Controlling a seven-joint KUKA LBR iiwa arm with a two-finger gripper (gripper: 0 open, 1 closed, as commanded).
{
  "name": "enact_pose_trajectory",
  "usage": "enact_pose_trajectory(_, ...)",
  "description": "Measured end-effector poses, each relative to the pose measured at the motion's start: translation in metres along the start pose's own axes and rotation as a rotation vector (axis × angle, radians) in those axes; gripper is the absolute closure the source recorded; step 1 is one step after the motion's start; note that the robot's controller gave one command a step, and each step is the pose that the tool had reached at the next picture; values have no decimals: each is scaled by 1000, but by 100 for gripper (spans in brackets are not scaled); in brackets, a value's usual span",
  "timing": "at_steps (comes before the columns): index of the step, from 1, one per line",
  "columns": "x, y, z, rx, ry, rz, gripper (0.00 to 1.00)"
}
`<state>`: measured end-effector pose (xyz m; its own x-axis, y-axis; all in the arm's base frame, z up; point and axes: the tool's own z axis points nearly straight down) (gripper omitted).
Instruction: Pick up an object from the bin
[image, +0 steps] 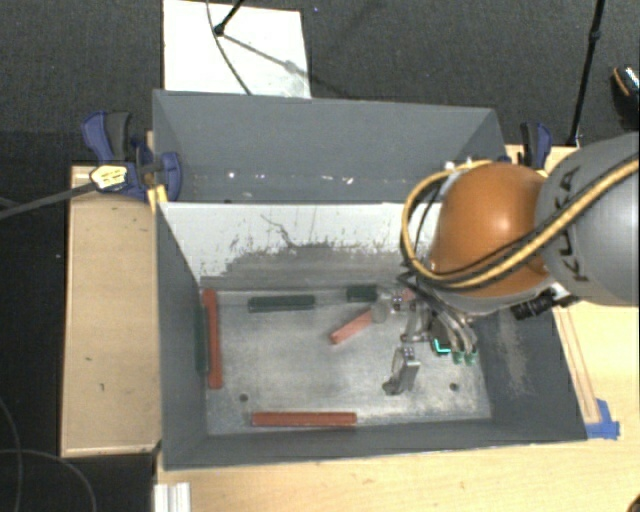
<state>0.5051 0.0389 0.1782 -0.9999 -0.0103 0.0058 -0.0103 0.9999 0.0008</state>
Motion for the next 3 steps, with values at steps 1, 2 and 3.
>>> enact_pose_trajectory(1,-69,-8,110,1,-8,-176,0)
enact_pose_trajectory(2,-66,1,76,0,-13,-129,0)
enact_pose_trajectory(3,-68,-24,75,2,-13,-154,0)
